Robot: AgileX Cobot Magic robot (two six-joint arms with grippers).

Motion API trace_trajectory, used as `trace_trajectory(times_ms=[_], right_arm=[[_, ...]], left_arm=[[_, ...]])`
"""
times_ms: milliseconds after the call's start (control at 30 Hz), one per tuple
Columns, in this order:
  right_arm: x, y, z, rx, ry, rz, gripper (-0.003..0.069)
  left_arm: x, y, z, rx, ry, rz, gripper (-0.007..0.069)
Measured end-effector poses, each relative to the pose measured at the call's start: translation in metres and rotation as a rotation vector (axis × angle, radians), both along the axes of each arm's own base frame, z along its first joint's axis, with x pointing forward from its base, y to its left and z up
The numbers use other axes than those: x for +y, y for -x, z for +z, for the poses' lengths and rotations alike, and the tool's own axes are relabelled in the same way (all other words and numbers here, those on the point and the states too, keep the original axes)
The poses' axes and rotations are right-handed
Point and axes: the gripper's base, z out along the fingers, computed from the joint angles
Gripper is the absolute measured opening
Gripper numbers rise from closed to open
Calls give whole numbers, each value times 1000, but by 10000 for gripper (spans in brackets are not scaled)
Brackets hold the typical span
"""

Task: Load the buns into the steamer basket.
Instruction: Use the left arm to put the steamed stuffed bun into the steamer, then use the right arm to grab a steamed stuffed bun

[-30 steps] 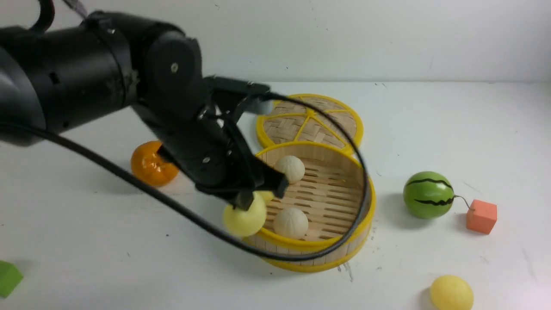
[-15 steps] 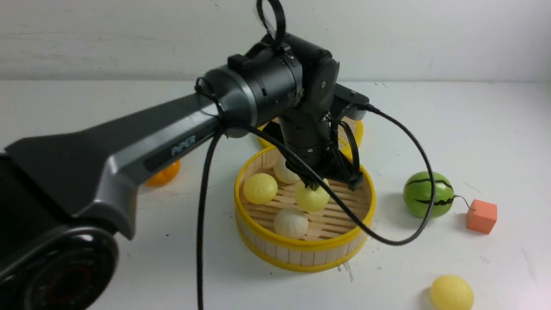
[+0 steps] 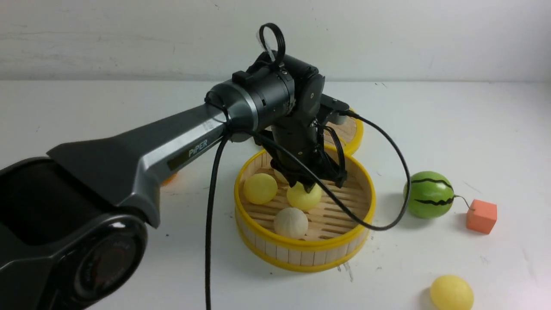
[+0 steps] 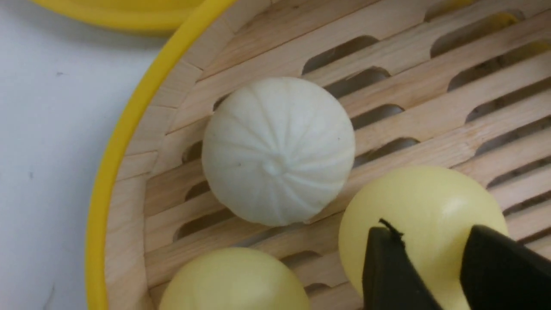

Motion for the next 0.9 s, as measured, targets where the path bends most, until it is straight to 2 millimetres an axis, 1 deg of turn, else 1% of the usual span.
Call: trace_trajectory(times_ms=[33, 67, 100, 133, 167, 200, 233, 267, 300, 333, 367, 400, 433, 467, 500, 533, 567, 600, 633, 667, 700, 800, 900], right_arm=[[0, 0, 0, 0, 0, 0, 241], [0, 0, 0, 0, 0, 0, 241], [0, 0, 0, 0, 0, 0, 241], [0, 0, 0, 0, 0, 0, 241], [0, 0, 0, 0, 0, 0, 241], [0, 0, 0, 0, 0, 0, 241], [0, 0, 0, 0, 0, 0, 241], [0, 0, 0, 0, 0, 0, 241], [0, 0, 0, 0, 0, 0, 241], [0, 0, 0, 0, 0, 0, 241], [0, 0, 0, 0, 0, 0, 241], [0, 0, 0, 0, 0, 0, 241], [0, 0, 0, 0, 0, 0, 241], [0, 0, 0, 0, 0, 0, 241], [0, 0, 0, 0, 0, 0, 241], [0, 0, 0, 0, 0, 0, 241], [0, 0, 0, 0, 0, 0, 241], [0, 0, 0, 0, 0, 0, 241], [0, 0, 0, 0, 0, 0, 241], [0, 0, 0, 0, 0, 0, 241], [0, 0, 0, 0, 0, 0, 241], [0, 0, 0, 0, 0, 0, 241], [0, 0, 0, 0, 0, 0, 241]], left_arm=[[0, 1, 2, 13, 5, 6, 325], [1, 5, 8, 41, 6, 13, 369], [2, 8, 16, 55, 5, 16, 397], [4, 11, 24, 61, 7, 19, 412], [7, 16, 38, 60, 15, 22, 419], [10, 21, 55, 48, 37, 26, 414], [12, 23, 62, 37, 46, 27, 407], [18, 32, 88, 6, 86, 40, 372], [21, 38, 101, -9, 106, 46, 345], [30, 51, 125, -43, 140, 53, 262], [41, 68, 151, -76, 173, 53, 161], [44, 74, 159, -89, 184, 51, 145], [54, 92, 174, -99, 197, 44, 45], [69, 116, 188, -111, 209, 35, -11], [75, 126, 196, -126, 222, 30, -13], [77, 129, 193, -116, 216, 30, -13], [90, 150, 201, -145, 247, 22, -13], [102, 167, 198, -155, 267, 18, -13], [107, 173, 203, -178, 290, 17, -13], [122, 194, 200, -211, 342, 15, -13], [131, 205, 191, -219, 358, 16, -13], [167, 251, 172, -318, 472, 18, -13], [195, 287, 137, -420, 620, 34, -13]])
